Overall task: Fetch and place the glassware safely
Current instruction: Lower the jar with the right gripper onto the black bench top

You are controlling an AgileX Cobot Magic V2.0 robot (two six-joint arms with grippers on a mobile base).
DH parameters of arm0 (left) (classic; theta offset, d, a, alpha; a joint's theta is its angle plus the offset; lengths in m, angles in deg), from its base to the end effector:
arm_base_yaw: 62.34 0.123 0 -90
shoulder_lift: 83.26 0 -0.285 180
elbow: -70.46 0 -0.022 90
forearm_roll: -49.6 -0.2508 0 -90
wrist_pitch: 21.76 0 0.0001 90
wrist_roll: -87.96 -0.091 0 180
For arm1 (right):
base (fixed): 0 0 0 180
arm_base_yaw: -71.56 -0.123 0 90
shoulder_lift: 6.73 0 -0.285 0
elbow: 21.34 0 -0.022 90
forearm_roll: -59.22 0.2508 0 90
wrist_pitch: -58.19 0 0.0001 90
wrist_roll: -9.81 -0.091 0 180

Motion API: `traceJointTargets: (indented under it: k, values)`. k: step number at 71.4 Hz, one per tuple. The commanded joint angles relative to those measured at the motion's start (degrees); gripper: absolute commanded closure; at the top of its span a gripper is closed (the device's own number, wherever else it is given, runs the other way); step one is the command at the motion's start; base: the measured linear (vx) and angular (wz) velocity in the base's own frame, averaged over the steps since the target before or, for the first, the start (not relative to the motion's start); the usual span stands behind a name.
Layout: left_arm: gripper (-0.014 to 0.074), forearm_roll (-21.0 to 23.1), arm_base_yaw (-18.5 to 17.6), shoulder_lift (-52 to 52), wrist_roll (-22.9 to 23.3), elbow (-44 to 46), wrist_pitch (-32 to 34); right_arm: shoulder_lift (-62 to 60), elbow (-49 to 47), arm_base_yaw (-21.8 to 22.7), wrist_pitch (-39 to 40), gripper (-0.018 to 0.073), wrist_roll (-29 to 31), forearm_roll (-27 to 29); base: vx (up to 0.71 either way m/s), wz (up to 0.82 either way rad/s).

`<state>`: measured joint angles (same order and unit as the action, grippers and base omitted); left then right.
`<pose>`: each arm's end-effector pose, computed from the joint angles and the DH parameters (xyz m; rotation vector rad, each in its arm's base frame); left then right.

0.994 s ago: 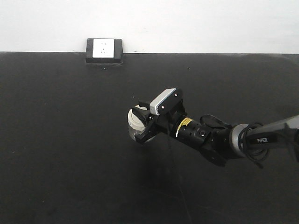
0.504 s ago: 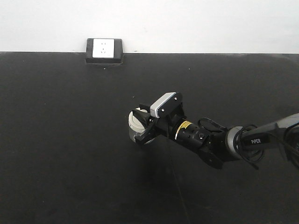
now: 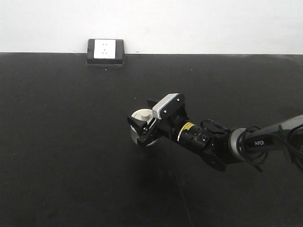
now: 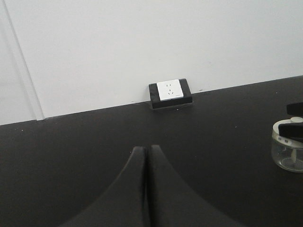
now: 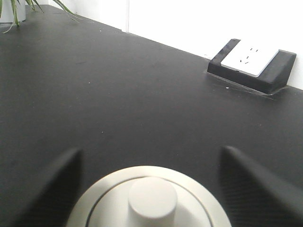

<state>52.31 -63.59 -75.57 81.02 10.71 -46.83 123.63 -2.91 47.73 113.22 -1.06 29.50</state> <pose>0.0316 -0.0025 0.2736 0.0962 1.6114 0.0275 0.3654 0.2018 0.1259 -0.7580 1.5500 0.5704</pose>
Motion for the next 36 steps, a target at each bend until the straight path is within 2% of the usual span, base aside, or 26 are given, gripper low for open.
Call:
traceJointTargets:
  k: [1,10,21,29,36]
  values:
    - [0.0603,0.4,-0.2,0.9,0.0,1.5,3.8,-3.1,-1.4,0.3,4.5,-0.0153,0.3,0.9,0.0,0.0]
    - [0.0603,0.4,-0.2,0.9,0.0,1.5,3.8,-4.1,-1.3,0.3,4.4,-0.0159,-0.3,0.9,0.0,0.0]
    - [0.0603,0.4,-0.2,0.9,0.0,1.5,3.8,-7.4,-1.3,0.3,1.6,-0.0122,-0.7,0.8,0.0,0.0]
    - [0.0603,0.4,-0.2,0.9,0.0,1.5,3.8,-11.4,-1.1,0.3,-3.8,-0.0074,-1.6,0.7,0.0,0.0]
    - [0.0603,0.4,-0.2,0.9,0.0,1.5,3.8,-15.5,-1.1,0.3,-11.2,-0.0021,-5.4,0.6,0.0,0.0]
